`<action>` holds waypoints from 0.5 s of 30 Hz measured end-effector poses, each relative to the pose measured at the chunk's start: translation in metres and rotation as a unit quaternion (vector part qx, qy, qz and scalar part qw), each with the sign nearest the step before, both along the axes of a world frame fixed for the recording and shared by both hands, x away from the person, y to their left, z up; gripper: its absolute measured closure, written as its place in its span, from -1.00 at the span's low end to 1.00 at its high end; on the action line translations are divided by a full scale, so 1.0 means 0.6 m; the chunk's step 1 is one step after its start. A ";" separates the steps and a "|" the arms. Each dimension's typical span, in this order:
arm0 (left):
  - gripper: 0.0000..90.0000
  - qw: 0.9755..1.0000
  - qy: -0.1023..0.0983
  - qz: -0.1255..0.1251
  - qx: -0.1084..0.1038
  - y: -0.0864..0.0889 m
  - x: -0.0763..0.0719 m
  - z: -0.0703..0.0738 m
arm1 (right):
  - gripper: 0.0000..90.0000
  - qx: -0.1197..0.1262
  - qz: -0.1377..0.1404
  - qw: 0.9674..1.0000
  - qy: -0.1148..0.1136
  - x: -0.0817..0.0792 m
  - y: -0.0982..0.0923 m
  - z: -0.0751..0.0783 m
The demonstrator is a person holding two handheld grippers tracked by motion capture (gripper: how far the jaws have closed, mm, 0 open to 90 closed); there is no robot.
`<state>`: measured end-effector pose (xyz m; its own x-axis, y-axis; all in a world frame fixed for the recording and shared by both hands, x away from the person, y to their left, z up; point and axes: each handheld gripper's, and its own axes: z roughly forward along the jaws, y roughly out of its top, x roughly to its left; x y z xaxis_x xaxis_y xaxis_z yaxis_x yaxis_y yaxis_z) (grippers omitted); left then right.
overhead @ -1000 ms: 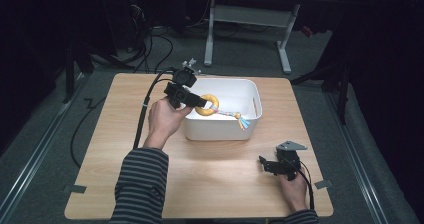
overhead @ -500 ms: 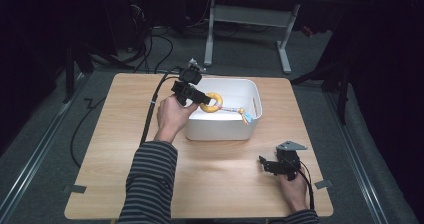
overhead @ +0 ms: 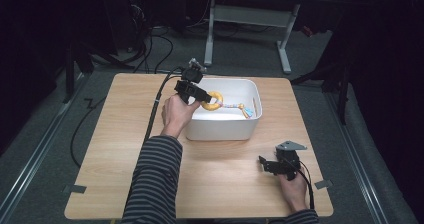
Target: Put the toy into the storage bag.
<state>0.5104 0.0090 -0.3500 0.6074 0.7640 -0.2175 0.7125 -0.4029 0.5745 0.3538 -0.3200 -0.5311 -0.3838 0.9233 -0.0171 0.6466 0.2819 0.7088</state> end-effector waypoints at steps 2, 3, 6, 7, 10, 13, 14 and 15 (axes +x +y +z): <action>0.48 1.000 0.001 0.000 0.002 0.000 0.000 -0.002 | -0.58 0.000 0.000 1.000 0.000 0.000 0.000 0.000; 0.48 1.000 0.003 0.001 0.004 -0.001 0.003 -0.005 | -0.58 -0.001 0.000 1.000 -0.001 0.000 0.000 0.000; 0.48 1.000 -0.001 0.012 0.005 -0.002 0.006 -0.011 | -0.58 -0.001 0.001 1.000 -0.001 0.000 0.000 0.000; 0.48 1.000 0.005 0.025 -0.001 -0.001 0.010 -0.022 | -0.58 0.000 0.001 1.000 -0.001 0.000 0.000 0.000; 0.48 0.999 0.015 0.038 0.002 0.000 0.015 -0.040 | -0.58 0.000 0.000 1.000 -0.001 0.000 0.000 0.000; 0.48 0.999 0.023 0.040 0.003 -0.001 0.017 -0.054 | -0.58 -0.001 0.003 1.000 0.000 -0.001 0.000 0.000; 0.48 0.999 0.023 0.040 0.003 -0.001 0.017 -0.054 | -0.58 -0.001 0.003 1.000 0.000 -0.001 0.000 0.000; 0.48 0.999 0.026 0.039 0.011 -0.003 0.018 -0.059 | -0.58 -0.002 0.004 1.000 -0.001 -0.001 0.000 0.000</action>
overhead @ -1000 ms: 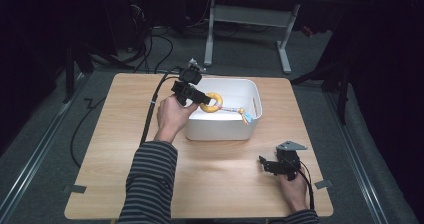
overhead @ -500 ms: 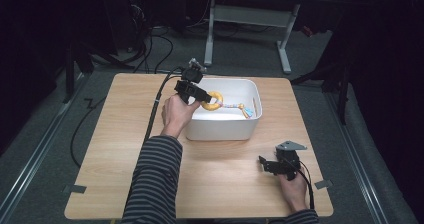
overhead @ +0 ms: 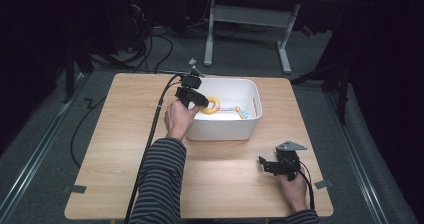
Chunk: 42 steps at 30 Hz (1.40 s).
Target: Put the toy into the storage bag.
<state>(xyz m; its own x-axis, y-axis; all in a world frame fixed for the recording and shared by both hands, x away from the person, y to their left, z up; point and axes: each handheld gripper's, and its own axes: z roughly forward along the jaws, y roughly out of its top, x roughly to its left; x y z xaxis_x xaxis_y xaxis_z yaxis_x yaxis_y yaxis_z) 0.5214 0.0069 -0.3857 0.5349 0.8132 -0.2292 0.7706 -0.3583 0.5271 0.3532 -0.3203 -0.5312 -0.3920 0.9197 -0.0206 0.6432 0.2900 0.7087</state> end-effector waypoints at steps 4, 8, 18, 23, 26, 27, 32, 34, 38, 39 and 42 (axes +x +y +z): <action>0.47 1.000 -0.002 -0.003 0.011 -0.003 -0.002 -0.002 | -0.58 0.001 0.000 1.000 0.000 0.000 0.000 0.000; 0.47 1.000 -0.005 -0.009 0.016 -0.003 -0.007 0.002 | -0.58 0.001 -0.001 1.000 0.001 0.000 0.000 0.000; 0.47 1.000 -0.001 -0.014 0.027 0.000 -0.014 -0.007 | -0.58 0.001 -0.001 1.000 0.000 0.001 0.000 0.000; 0.47 0.999 0.004 -0.022 0.030 -0.003 -0.017 -0.010 | -0.58 0.001 -0.001 1.000 0.000 0.001 0.001 0.000; 0.46 0.999 0.003 -0.025 0.027 -0.002 -0.017 -0.011 | -0.58 0.001 -0.001 1.000 0.000 0.001 0.001 0.000; 0.46 0.999 0.003 -0.024 0.025 -0.002 -0.018 -0.012 | -0.58 0.001 -0.001 1.000 0.000 0.001 0.001 0.000; 0.46 0.999 0.000 -0.027 0.027 -0.004 -0.019 -0.014 | -0.58 0.001 -0.001 1.000 0.001 0.001 0.001 0.000; 0.45 0.999 -0.002 -0.028 0.029 -0.005 -0.019 -0.014 | -0.58 0.001 -0.001 1.000 0.000 0.001 0.001 0.000; 0.50 0.999 0.000 -0.030 0.023 -0.003 -0.019 -0.012 | -0.58 0.001 -0.002 1.000 0.000 0.001 0.001 0.000; 0.49 0.999 0.000 -0.030 0.023 -0.003 -0.019 -0.012 | -0.58 0.001 -0.001 1.000 0.000 0.001 0.001 0.000; 0.49 0.999 -0.002 -0.032 0.019 -0.002 -0.021 -0.009 | -0.58 0.001 -0.002 1.000 0.000 0.001 0.001 0.000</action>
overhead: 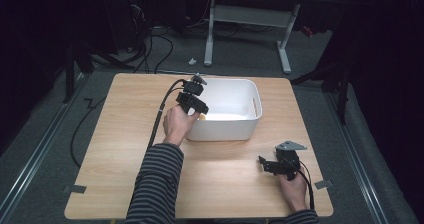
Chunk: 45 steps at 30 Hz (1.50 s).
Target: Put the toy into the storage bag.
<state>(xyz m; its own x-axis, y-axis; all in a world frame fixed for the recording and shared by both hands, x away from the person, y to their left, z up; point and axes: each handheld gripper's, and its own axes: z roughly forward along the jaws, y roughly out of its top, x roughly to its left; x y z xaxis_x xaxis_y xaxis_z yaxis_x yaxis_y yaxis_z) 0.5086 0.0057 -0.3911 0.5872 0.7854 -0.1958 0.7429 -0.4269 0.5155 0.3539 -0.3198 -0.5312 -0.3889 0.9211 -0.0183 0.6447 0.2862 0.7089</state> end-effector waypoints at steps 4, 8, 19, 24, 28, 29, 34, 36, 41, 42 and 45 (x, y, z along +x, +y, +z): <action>0.35 1.000 -0.013 0.003 -0.016 0.007 -0.006 0.013 | -0.58 0.000 0.001 1.000 0.000 0.000 0.000 0.000; 0.13 0.999 -0.030 0.009 -0.017 0.017 -0.014 0.026 | -0.58 0.001 -0.001 1.000 0.000 0.000 0.000 0.000; -0.03 0.994 -0.098 0.019 -0.034 0.089 -0.070 0.085 | -0.58 0.000 0.000 1.000 0.000 0.000 0.000 0.000; -0.07 0.990 -0.124 0.024 -0.054 0.128 -0.104 0.097 | -0.58 0.000 -0.001 1.000 0.000 0.000 0.000 0.000; -0.12 0.988 -0.139 0.030 -0.061 0.158 -0.128 0.099 | -0.58 0.001 -0.001 1.000 0.000 0.000 0.000 0.000; -0.13 0.987 -0.142 0.032 -0.065 0.168 -0.135 0.099 | -0.58 0.000 -0.001 1.000 0.000 0.000 0.000 0.000; -0.15 0.984 -0.154 0.043 -0.077 0.204 -0.158 0.098 | -0.58 0.000 -0.001 1.000 0.000 0.000 0.000 0.000; -0.17 0.984 -0.154 0.044 -0.078 0.210 -0.161 0.097 | -0.58 0.001 -0.001 1.000 0.000 -0.001 0.000 0.000; -0.21 0.981 -0.167 0.050 -0.082 0.242 -0.185 0.091 | -0.58 0.000 -0.001 1.000 0.001 -0.001 0.000 0.000; -0.21 0.980 -0.169 0.053 -0.086 0.254 -0.193 0.087 | -0.58 0.000 -0.001 1.000 0.001 -0.001 0.000 0.000; -0.24 0.979 -0.170 0.058 -0.093 0.274 -0.205 0.077 | -0.58 0.000 -0.001 1.000 0.001 -0.001 0.000 0.000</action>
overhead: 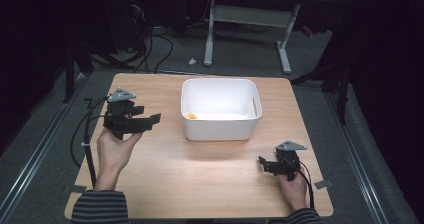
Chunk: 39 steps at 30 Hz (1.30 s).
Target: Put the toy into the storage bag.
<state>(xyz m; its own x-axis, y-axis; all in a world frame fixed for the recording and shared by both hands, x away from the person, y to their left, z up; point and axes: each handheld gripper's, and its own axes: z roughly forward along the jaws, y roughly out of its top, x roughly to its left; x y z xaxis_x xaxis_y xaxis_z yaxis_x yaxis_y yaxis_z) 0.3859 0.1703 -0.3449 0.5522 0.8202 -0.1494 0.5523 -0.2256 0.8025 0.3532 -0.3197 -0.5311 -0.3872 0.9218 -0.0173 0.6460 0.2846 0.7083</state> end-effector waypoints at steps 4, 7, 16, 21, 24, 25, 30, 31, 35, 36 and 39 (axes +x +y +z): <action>-0.24 1.000 -0.001 0.015 -0.003 0.030 -0.013 -0.015 | -0.58 0.000 0.000 1.000 0.000 0.000 0.000 0.000; -0.23 1.000 -0.002 0.023 -0.006 0.046 -0.023 -0.025 | -0.58 0.000 -0.001 1.000 0.000 0.000 0.000 0.000; -0.25 0.999 0.002 0.032 -0.007 0.074 -0.046 -0.053 | -0.58 0.000 -0.001 1.000 0.000 0.000 0.000 0.000; -0.26 0.999 0.003 0.034 -0.010 0.081 -0.052 -0.065 | -0.58 0.000 -0.002 1.000 0.000 0.000 0.001 0.000; -0.27 0.999 0.002 0.036 -0.011 0.085 -0.056 -0.072 | -0.58 0.000 -0.002 1.000 0.000 0.000 0.001 0.000; -0.27 0.999 0.002 0.036 -0.013 0.086 -0.057 -0.075 | -0.58 0.000 -0.002 1.000 0.000 0.000 0.001 0.000; -0.30 0.999 0.005 0.037 -0.009 0.084 -0.059 -0.091 | -0.58 0.000 -0.003 1.000 0.000 0.000 0.001 0.000; -0.30 0.999 0.006 0.037 -0.008 0.084 -0.059 -0.094 | -0.58 0.000 -0.003 1.000 0.000 0.000 0.001 0.000; -0.31 0.999 0.011 0.036 -0.009 0.080 -0.057 -0.107 | -0.58 0.000 -0.003 1.000 0.000 0.000 0.001 0.000; -0.31 0.999 0.013 0.038 -0.010 0.078 -0.057 -0.112 | -0.58 0.000 -0.003 1.000 0.000 0.000 0.001 0.000; -0.29 0.999 0.019 0.037 -0.010 0.072 -0.056 -0.122 | -0.58 0.000 -0.003 1.000 0.000 0.000 0.001 0.000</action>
